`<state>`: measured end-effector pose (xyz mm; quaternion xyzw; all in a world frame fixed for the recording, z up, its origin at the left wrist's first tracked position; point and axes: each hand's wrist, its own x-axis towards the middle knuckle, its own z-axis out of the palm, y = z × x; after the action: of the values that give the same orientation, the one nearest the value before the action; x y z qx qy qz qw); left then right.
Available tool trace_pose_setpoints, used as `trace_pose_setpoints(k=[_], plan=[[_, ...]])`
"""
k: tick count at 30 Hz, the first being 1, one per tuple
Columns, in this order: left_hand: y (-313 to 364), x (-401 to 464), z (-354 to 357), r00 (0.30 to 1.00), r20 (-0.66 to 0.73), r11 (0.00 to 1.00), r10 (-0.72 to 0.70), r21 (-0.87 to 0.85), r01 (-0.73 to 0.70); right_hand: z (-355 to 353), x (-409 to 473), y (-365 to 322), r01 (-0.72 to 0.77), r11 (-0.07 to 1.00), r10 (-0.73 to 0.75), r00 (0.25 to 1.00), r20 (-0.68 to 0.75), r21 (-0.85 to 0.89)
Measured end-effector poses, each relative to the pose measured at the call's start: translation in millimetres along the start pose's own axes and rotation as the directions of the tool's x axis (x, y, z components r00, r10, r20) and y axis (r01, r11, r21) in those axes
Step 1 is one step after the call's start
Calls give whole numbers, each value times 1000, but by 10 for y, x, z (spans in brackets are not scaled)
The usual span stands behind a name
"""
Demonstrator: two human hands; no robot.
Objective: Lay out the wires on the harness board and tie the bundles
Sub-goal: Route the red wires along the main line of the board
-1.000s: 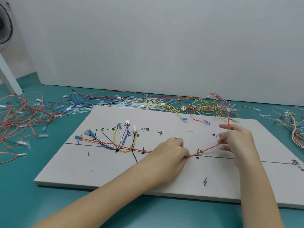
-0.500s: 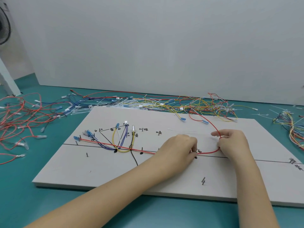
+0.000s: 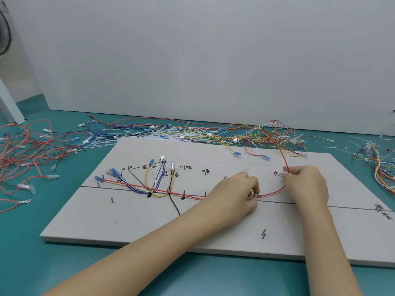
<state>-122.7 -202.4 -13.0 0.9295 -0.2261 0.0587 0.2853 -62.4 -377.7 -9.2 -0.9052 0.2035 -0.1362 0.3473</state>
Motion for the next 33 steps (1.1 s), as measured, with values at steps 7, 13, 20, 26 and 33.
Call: trace_pose_setpoints(k=[7,13,20,26,33], plan=[[-13,-34,-15,998,-56,999,27,-34,-29,74,5,-3,16,987,-23,999,-39,-161],[-3,-18,-25,996,-73,998,59,-25,-61,116,36,-7,54,986,-64,996,-58,-160],[19,44,-2,997,-32,997,68,49,-66,139,78,-27,114,968,-130,990,-58,-222],[29,45,48,991,-16,965,137,227,-129,138,96,-36,132,962,-150,987,-57,-239],[-6,0,-6,995,-3,958,97,270,-93,220,72,-92,147,968,-160,986,-47,-204]])
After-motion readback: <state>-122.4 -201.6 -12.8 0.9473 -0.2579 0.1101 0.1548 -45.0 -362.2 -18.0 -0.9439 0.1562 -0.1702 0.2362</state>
